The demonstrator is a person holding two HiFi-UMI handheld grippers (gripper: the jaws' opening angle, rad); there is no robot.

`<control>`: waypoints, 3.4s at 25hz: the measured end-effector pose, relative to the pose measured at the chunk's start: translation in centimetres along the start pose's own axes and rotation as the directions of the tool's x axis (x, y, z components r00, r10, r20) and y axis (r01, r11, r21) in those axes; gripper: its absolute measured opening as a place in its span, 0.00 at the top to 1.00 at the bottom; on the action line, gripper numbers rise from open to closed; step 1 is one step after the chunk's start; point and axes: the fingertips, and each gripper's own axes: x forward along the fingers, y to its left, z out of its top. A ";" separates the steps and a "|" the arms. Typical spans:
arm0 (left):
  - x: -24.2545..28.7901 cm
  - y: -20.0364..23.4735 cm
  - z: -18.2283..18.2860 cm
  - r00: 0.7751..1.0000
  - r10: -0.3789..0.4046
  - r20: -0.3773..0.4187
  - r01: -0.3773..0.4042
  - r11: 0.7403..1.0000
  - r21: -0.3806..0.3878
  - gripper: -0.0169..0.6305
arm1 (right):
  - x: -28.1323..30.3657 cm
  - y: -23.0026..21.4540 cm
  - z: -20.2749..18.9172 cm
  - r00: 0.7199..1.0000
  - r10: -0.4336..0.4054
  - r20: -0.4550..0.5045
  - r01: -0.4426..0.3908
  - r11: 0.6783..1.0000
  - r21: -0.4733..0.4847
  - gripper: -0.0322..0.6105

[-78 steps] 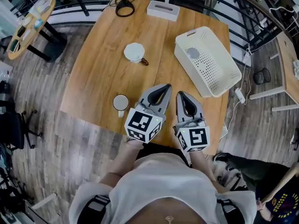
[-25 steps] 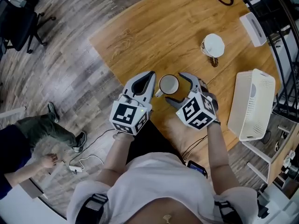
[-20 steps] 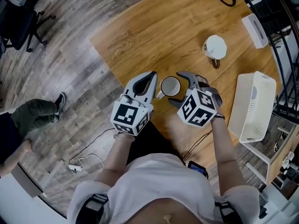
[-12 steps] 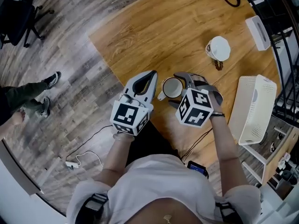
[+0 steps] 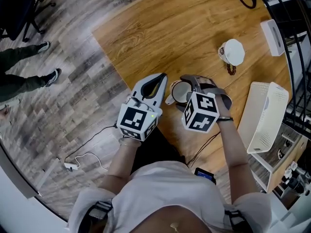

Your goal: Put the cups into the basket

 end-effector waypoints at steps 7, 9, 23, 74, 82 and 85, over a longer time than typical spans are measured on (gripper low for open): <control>0.1 -0.1 -0.8 1.000 0.002 -0.012 -0.002 1.000 -0.016 0.96 | 0.2 -0.1 0.2 1.000 -0.001 -0.002 0.001 1.000 0.006 0.34; 0.2 -0.2 -0.9 1.000 -0.002 -0.013 0.001 1.000 -0.018 0.96 | 0.2 -0.1 0.2 1.000 0.000 -0.001 0.000 1.000 0.008 0.34; 0.7 -2.0 0.3 0.998 -0.057 -0.005 0.057 0.998 0.008 0.96 | -1.0 0.0 -1.4 0.999 -0.050 -0.012 0.052 0.986 0.159 0.34; 3.2 -36.1 -6.0 0.547 -0.750 -0.372 0.831 0.539 0.135 0.96 | -13.9 20.1 -20.9 0.904 -0.391 -0.171 0.306 0.313 0.899 0.34; 6.9 -40.8 -1.2 0.543 -0.779 -0.312 0.839 0.514 0.178 0.96 | -21.4 17.6 -24.2 0.874 -0.437 -0.211 0.376 0.333 0.865 0.34; 8.0 -42.5 0.1 0.537 -0.794 -0.284 0.843 0.506 0.182 0.96 | -23.2 16.7 -25.7 0.864 -0.452 -0.223 0.398 0.340 0.852 0.34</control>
